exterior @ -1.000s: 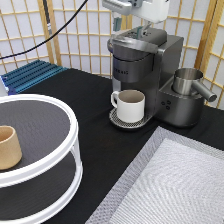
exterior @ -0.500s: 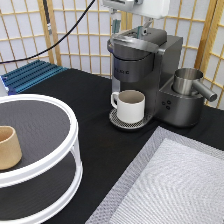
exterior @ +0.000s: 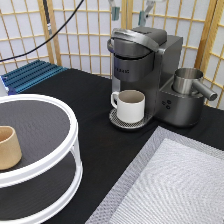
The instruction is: Make coffee
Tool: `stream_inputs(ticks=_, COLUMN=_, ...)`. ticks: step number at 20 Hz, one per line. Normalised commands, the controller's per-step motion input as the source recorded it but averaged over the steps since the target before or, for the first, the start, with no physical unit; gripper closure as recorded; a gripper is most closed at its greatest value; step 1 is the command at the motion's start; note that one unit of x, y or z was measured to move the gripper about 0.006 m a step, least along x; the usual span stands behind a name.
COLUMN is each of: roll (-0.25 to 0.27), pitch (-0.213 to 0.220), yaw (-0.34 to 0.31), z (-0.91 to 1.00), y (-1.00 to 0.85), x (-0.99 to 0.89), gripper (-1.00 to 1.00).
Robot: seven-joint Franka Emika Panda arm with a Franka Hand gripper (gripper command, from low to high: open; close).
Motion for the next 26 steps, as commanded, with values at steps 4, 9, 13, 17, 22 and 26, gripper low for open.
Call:
stream_inputs(ticks=4, roll=0.17, pitch=0.079, yaw=0.079, z=0.0, y=-0.76, x=0.43, gripper=-1.0)
stream_inputs(ticks=9, roll=0.135, pitch=0.07, yaw=-0.013, z=0.02, y=-0.54, x=0.54, gripper=-1.0)
stream_inputs(ticks=13, roll=0.035, pitch=0.04, yaw=-0.077, z=-0.36, y=0.14, x=-0.03, gripper=-1.0)
stream_inputs(ticks=17, roll=-0.007, pitch=0.024, yaw=-0.085, z=-0.96, y=0.34, x=-0.07, gripper=-1.0)
stream_inputs(ticks=22, roll=-0.024, pitch=0.037, yaw=-0.07, z=-1.0, y=0.27, x=-0.02, gripper=-1.0)
stream_inputs(ticks=26, roll=-0.001, pitch=0.041, yaw=-0.037, z=-1.0, y=-0.25, x=0.0, gripper=-1.0)
